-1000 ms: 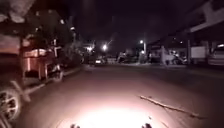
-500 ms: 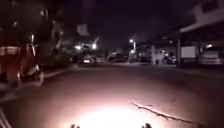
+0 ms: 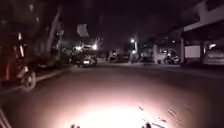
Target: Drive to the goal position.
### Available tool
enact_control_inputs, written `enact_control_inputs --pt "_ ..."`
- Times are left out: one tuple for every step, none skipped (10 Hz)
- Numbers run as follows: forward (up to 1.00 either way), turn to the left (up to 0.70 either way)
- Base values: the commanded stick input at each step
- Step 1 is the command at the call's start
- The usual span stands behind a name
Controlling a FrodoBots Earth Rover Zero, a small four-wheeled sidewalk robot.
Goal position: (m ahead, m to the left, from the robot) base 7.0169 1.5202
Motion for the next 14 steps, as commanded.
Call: enact_control_inputs --pt "0.7 0.0" --pt "0.7 0.0" --pt "0.7 0.0" --pt "0.7 0.0" --pt "0.7 0.0" --pt "0.7 0.0" --pt "0.7 0.0" --pt "0.7 0.0" --pt "0.7 0.0" --pt "0.7 0.0" --pt "0.7 0.0" --pt "0.7 0.0" --pt "0.7 0.0" --pt "0.7 0.0"
